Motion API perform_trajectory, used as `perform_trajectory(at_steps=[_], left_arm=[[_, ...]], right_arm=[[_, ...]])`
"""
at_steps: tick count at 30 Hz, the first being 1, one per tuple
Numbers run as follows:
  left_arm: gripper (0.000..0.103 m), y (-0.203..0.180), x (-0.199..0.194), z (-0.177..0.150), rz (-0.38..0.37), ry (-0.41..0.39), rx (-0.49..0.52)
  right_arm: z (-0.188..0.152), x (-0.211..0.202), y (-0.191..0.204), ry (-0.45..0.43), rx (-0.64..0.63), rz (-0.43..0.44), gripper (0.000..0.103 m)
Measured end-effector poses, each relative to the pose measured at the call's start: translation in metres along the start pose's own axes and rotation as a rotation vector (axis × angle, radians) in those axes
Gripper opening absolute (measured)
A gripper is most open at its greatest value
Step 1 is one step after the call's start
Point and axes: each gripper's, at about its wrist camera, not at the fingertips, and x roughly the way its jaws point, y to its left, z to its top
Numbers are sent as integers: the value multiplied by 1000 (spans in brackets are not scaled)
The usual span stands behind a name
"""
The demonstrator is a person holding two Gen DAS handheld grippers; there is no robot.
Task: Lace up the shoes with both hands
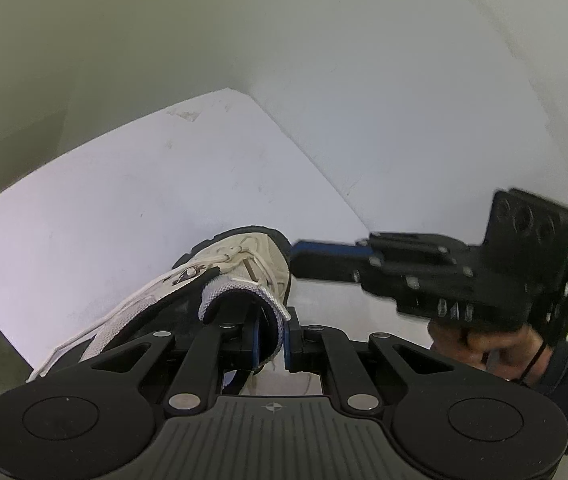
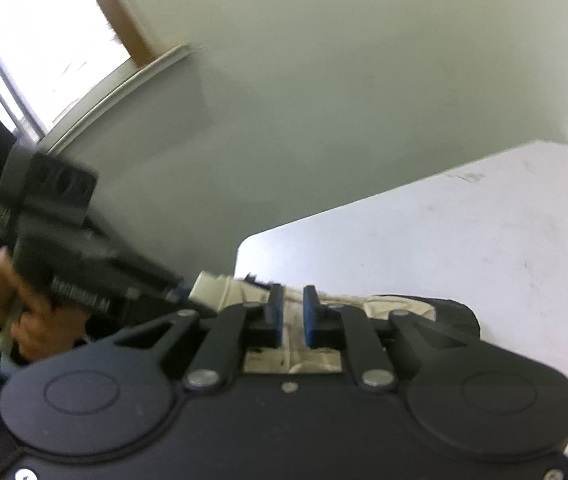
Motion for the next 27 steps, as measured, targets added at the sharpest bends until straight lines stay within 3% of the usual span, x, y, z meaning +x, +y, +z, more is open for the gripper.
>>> perform_trajectory(at_steps=[6, 8, 9, 14, 18, 19, 21, 23, 26, 27], left_arm=[[6, 0, -1, -1, -13, -8, 34], [6, 2, -1, -1, -19, -8, 32], [6, 3, -1, 0, -22, -9, 31], [6, 3, -11, -1, -25, -11, 64], [7, -19, -37, -2, 76, -28, 270], [9, -26, -50, -1, 97, -63, 316], [42, -34, -67, 3, 110, -133, 353], [49, -38, -72, 8, 104, -188, 363], [44, -45, -63, 19, 109, -223, 395], [21, -46, -61, 22, 100, -226, 404]], right_arm=[[11, 26, 0, 60, 136, -13, 24], [12, 40, 0, 113, 172, -23, 18], [13, 43, 2, 122, 180, -16, 2], [29, 39, 22, 91, 133, -4, 0], [56, 15, 45, 13, 106, 81, 0], [64, 8, 52, -8, 98, 108, 0], [76, -1, 62, -30, 80, 137, 0], [85, -6, 71, -43, 63, 155, 0], [95, -9, 82, -47, 35, 151, 1], [96, -9, 83, -47, 30, 142, 1]])
